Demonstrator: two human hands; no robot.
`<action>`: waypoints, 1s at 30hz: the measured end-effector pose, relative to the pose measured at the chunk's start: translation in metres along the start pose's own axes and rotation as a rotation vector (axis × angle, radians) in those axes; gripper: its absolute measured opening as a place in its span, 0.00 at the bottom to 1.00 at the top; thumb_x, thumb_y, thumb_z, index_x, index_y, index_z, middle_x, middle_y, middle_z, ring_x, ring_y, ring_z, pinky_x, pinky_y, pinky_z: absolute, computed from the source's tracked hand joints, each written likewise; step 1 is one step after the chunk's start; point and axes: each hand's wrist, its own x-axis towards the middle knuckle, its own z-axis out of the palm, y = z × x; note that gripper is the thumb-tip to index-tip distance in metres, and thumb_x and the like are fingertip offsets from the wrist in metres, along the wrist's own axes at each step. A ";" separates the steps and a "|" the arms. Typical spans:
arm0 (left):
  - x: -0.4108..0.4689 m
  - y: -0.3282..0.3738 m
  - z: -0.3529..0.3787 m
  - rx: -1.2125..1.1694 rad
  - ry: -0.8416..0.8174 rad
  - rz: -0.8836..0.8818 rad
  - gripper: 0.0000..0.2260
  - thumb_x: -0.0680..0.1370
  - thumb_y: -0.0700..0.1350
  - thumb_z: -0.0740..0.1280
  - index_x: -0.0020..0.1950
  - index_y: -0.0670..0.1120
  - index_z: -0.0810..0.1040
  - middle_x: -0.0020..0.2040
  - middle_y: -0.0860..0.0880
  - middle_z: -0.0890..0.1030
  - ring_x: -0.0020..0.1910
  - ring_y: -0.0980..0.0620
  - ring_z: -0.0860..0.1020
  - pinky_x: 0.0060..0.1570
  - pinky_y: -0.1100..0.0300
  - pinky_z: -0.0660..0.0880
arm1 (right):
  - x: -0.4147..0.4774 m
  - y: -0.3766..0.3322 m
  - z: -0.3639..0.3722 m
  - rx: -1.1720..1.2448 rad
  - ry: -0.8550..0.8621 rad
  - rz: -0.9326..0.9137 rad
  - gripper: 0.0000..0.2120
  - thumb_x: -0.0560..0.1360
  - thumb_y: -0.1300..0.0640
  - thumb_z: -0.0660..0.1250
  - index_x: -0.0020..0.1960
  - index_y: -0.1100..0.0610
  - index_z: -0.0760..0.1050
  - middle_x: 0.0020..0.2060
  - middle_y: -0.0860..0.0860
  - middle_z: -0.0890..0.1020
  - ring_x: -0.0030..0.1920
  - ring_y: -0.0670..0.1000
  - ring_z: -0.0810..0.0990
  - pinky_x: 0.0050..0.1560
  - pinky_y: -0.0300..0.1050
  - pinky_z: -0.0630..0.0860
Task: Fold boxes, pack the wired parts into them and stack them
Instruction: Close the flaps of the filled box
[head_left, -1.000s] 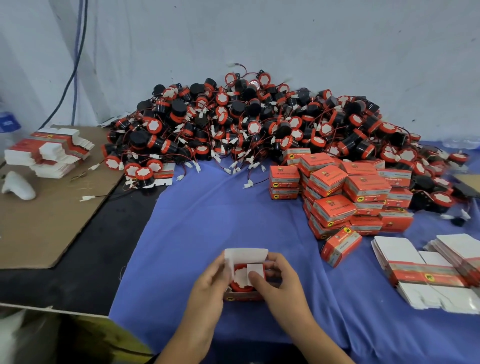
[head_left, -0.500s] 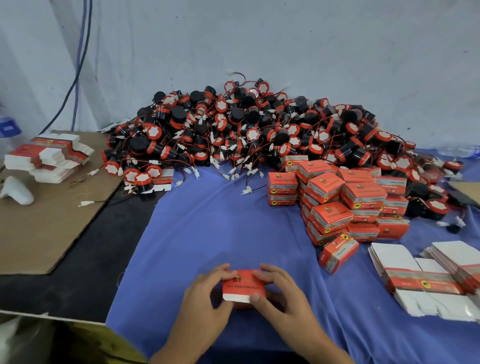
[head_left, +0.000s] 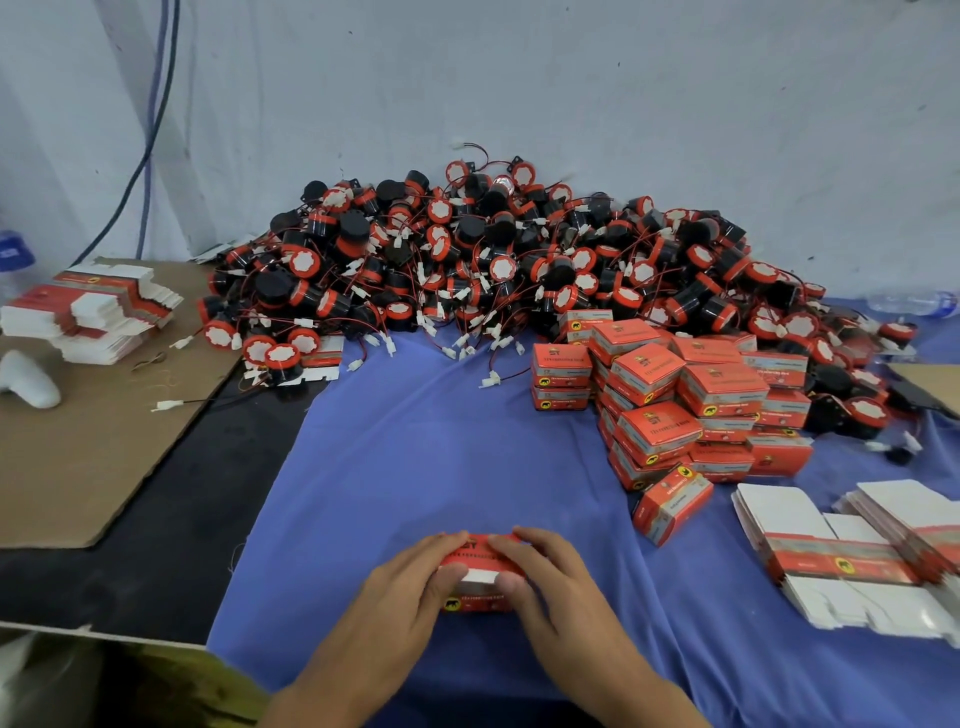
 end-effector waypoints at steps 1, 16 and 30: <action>0.000 0.001 0.001 0.001 0.006 -0.014 0.22 0.80 0.65 0.55 0.71 0.61 0.73 0.70 0.64 0.73 0.70 0.66 0.69 0.70 0.60 0.69 | 0.001 -0.001 0.000 0.006 0.010 0.015 0.25 0.79 0.32 0.51 0.71 0.38 0.71 0.68 0.35 0.66 0.70 0.32 0.63 0.65 0.22 0.59; 0.003 0.005 -0.002 -0.045 0.024 0.032 0.10 0.81 0.62 0.57 0.60 0.71 0.74 0.61 0.73 0.73 0.63 0.68 0.73 0.60 0.65 0.76 | 0.003 -0.006 0.000 0.118 0.078 0.057 0.18 0.79 0.34 0.60 0.62 0.39 0.78 0.55 0.36 0.75 0.59 0.41 0.77 0.54 0.34 0.76; -0.007 0.011 0.011 0.028 0.161 0.045 0.18 0.77 0.53 0.64 0.66 0.53 0.81 0.71 0.63 0.70 0.67 0.68 0.70 0.66 0.75 0.65 | -0.005 -0.009 0.008 0.016 0.183 -0.042 0.16 0.78 0.48 0.67 0.65 0.42 0.80 0.70 0.41 0.74 0.68 0.39 0.74 0.68 0.37 0.72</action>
